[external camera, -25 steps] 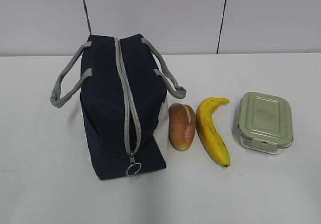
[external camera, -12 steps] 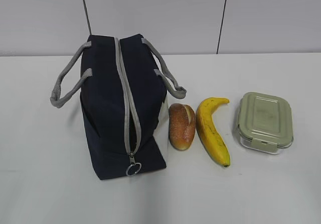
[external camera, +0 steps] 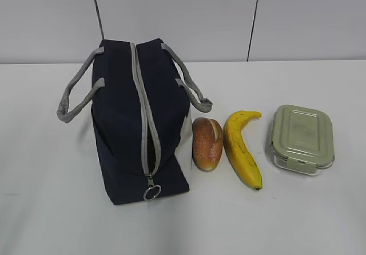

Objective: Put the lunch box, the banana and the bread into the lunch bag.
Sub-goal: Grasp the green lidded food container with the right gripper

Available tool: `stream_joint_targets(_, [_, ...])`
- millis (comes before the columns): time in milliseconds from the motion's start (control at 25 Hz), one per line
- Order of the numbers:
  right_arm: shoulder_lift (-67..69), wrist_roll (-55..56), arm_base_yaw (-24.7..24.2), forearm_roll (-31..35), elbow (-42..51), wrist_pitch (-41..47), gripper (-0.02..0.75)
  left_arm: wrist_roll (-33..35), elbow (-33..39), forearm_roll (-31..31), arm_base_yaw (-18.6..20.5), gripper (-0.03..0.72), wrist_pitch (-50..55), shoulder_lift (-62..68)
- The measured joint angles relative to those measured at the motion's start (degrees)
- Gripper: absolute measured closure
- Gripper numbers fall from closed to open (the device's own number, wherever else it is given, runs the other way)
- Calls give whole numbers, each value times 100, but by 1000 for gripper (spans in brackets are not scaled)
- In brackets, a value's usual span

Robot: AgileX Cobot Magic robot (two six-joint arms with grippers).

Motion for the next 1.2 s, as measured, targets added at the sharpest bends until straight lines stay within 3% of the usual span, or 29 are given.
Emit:
stream_joint_targets(600, [0, 0, 0, 0, 0, 0, 222, 215, -598, -1039, -207, 447, -244, 2459])
stream_joint_targets(1200, [0, 0, 0, 0, 0, 0, 222, 33, -2623, -1390, -794, 446, -68, 4878])
